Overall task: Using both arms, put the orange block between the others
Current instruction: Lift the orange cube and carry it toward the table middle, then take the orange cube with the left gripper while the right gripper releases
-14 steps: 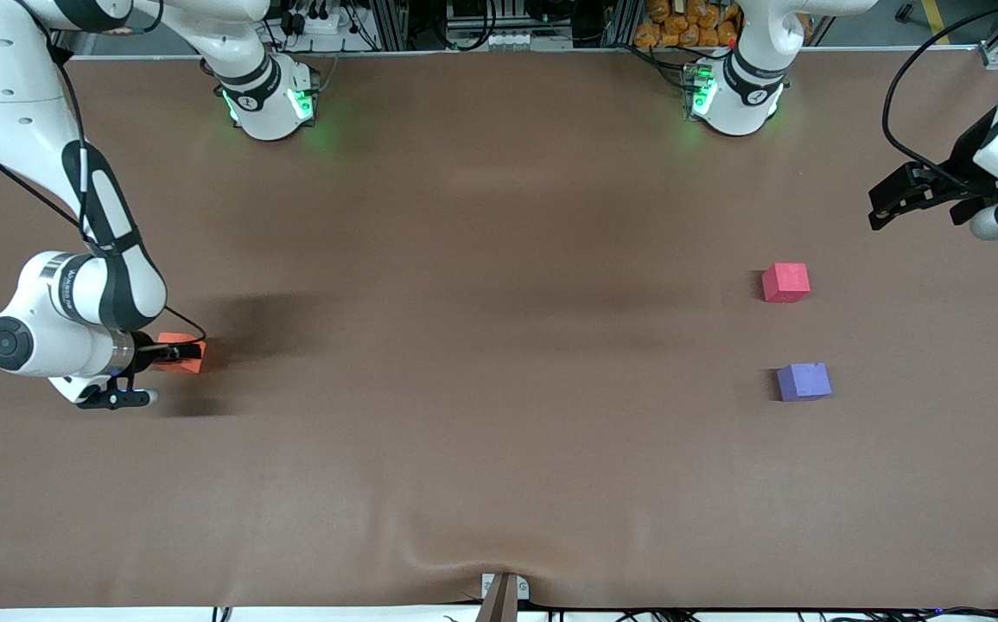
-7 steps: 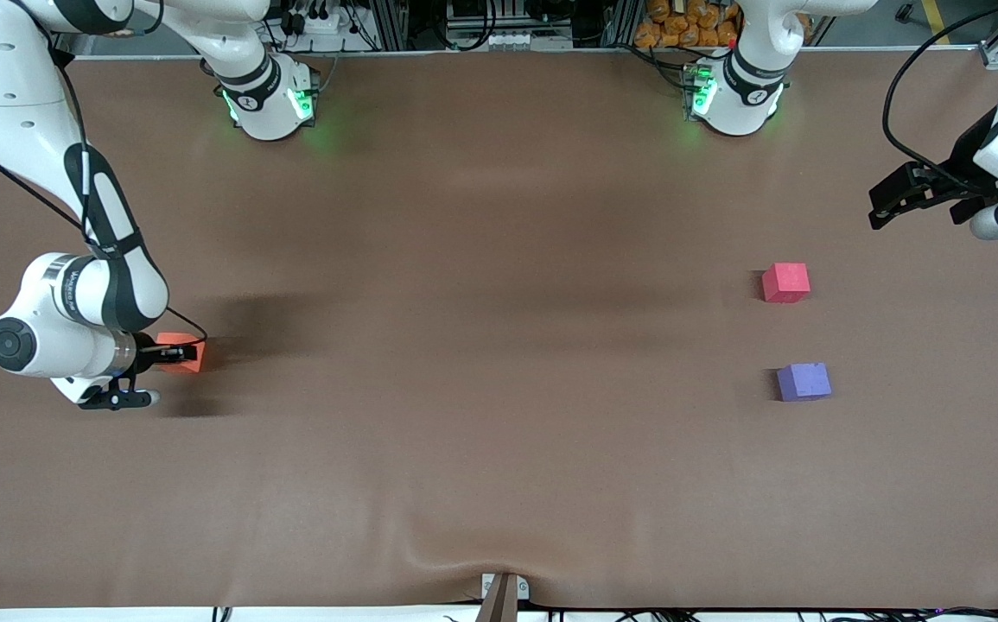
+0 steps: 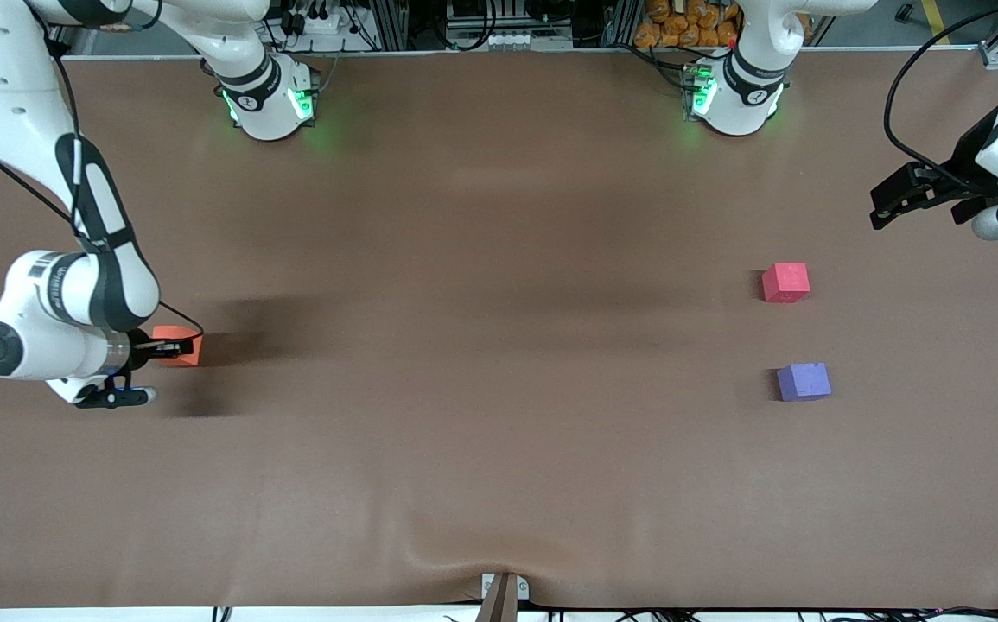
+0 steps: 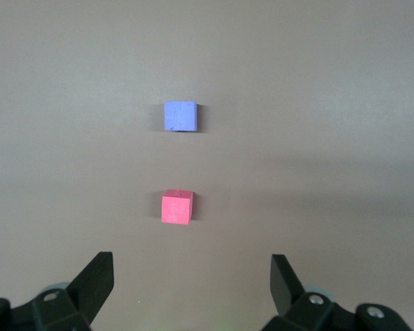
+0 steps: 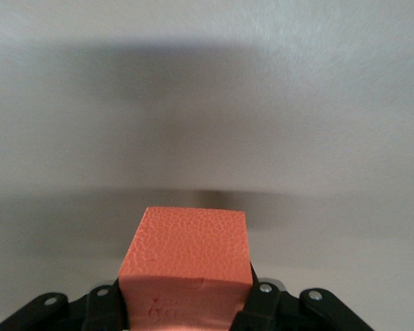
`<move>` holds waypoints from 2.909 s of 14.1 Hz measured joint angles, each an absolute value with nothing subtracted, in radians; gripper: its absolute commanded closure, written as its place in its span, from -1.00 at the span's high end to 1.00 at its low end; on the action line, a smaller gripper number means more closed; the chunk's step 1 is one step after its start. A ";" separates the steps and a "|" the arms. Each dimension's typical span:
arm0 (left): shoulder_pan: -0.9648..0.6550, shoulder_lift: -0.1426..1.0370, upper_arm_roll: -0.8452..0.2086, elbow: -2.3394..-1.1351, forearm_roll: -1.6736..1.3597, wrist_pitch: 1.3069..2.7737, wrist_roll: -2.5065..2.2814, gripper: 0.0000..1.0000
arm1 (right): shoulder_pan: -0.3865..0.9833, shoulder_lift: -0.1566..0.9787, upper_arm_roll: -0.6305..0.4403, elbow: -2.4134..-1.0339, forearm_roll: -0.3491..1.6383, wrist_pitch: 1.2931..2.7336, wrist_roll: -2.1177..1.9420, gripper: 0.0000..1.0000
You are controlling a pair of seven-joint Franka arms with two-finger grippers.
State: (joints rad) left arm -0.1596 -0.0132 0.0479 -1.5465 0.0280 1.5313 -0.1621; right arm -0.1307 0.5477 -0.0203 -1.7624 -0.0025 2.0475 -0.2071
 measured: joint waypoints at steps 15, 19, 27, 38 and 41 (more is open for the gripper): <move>-0.158 -0.013 0.048 -1.546 0.028 1.525 -0.162 1.00 | 0.294 0.487 -0.001 -1.610 0.155 1.913 -0.061 -1.00; -0.160 -0.013 0.047 -1.546 0.028 1.523 -0.162 1.00 | 0.474 0.553 0.002 -1.563 0.158 2.010 0.130 -1.00; -0.158 -0.010 0.047 -1.547 0.028 1.521 -0.162 1.00 | 0.655 0.706 -0.001 -1.460 0.157 2.082 0.451 -1.00; -0.277 0.117 0.001 -1.553 0.028 1.545 -0.322 1.00 | 0.744 0.804 -0.001 -1.420 0.157 2.168 0.641 -0.67; -0.337 0.171 0.000 -1.552 0.028 1.579 -0.334 1.00 | 0.747 0.817 -0.001 -1.418 0.157 2.168 0.641 0.88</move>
State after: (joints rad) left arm -0.3373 0.1711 0.0005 -1.5520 0.0278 1.5788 -0.3343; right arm 0.7474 0.8170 -0.0006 -1.4185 0.1574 2.1681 0.6412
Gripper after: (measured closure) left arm 0.000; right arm 0.436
